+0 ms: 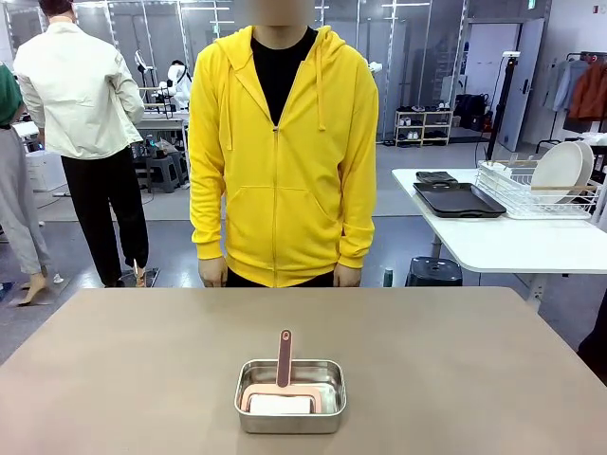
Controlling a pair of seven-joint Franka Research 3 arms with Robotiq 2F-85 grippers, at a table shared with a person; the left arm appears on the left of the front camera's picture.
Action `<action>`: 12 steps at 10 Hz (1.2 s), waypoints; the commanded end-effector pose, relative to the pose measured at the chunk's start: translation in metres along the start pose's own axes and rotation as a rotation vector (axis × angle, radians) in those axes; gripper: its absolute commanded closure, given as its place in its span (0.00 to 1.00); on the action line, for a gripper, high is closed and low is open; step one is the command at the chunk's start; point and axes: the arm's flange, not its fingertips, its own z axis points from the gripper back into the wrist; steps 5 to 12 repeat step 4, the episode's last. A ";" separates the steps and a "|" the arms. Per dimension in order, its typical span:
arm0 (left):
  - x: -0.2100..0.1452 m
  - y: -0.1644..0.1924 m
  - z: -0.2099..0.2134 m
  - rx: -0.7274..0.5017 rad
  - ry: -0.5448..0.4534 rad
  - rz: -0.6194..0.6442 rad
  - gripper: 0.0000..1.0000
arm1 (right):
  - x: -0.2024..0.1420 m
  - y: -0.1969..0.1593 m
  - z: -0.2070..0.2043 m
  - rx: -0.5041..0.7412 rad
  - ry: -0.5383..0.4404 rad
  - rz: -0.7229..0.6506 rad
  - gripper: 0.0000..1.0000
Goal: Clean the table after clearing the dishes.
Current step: Place the Lint Roller back on top of the Airtight Container.
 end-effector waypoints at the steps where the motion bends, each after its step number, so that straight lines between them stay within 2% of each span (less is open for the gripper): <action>1: -0.001 -0.002 0.000 0.000 -0.002 0.002 0.01 | -0.001 0.003 -0.001 0.017 -0.008 0.005 0.00; 12: -0.001 -0.002 0.000 0.000 -0.002 0.002 0.01 | -0.001 0.003 -0.001 0.017 -0.008 0.005 0.00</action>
